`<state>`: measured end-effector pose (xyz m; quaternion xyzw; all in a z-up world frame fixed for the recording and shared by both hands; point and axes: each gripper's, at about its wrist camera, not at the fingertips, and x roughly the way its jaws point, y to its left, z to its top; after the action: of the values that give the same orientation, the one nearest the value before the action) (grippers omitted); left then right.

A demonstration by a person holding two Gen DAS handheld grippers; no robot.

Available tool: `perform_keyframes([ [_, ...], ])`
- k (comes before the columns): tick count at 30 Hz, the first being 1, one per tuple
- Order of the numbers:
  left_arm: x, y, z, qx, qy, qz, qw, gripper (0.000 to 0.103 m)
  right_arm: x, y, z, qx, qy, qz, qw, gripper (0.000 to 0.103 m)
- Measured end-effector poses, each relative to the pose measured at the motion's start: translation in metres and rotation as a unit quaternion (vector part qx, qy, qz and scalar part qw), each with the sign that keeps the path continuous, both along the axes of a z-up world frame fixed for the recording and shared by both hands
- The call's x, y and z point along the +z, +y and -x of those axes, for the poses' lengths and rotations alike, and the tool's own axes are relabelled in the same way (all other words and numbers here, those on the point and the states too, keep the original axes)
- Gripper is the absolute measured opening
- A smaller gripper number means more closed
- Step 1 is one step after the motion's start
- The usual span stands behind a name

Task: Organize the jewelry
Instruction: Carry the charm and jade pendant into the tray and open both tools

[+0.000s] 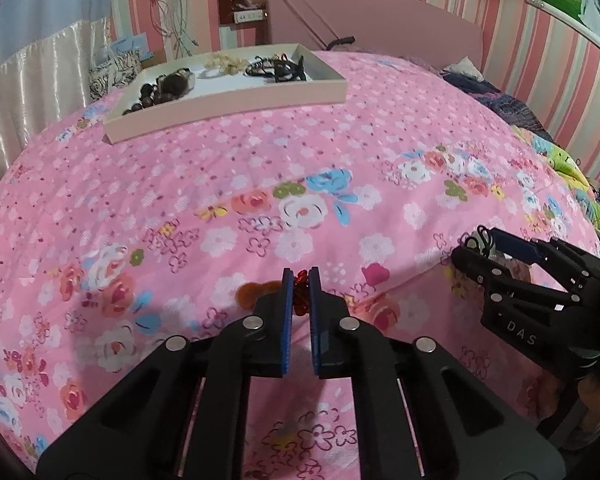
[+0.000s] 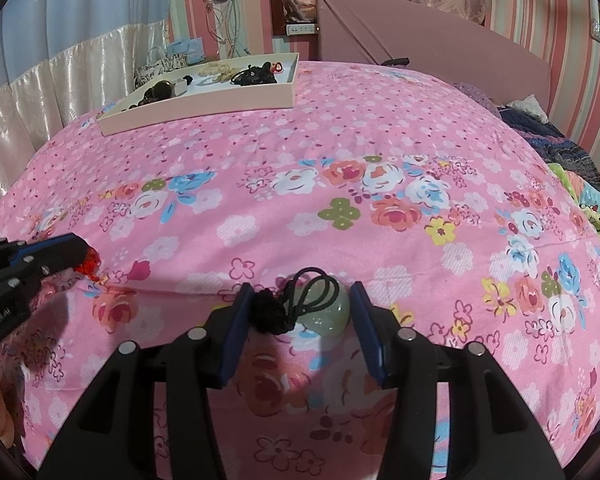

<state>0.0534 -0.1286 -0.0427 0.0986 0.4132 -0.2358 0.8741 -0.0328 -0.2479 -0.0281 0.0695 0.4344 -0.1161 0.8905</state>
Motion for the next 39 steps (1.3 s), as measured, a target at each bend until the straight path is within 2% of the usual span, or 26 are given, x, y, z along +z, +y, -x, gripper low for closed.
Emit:
perform_keyframes([
  [11,0.037,0.02,-0.017,0.015,-0.031,0.01,0.9994,0.005,0.01,0.002,-0.019,0.001,0.002,0.009,1.0,0.05],
  [15,0.042,0.025,-0.03,0.019,-0.027,0.011,0.9994,0.005,0.012,0.001,-0.036,0.005,0.011,0.006,1.0,0.05],
  [22,0.041,0.034,-0.067,0.036,0.005,0.018,0.9992,0.005,0.02,-0.001,-0.068,-0.001,0.02,0.002,1.0,0.05],
  [33,0.05,0.049,-0.125,0.065,0.018,0.036,0.9971,0.005,0.058,0.009,-0.138,0.004,-0.001,0.028,1.0,0.05],
  [39,0.079,0.053,-0.16,0.072,-0.004,0.052,0.9961,0.005,0.078,0.019,-0.19,0.02,-0.02,0.033,0.999,0.05],
])
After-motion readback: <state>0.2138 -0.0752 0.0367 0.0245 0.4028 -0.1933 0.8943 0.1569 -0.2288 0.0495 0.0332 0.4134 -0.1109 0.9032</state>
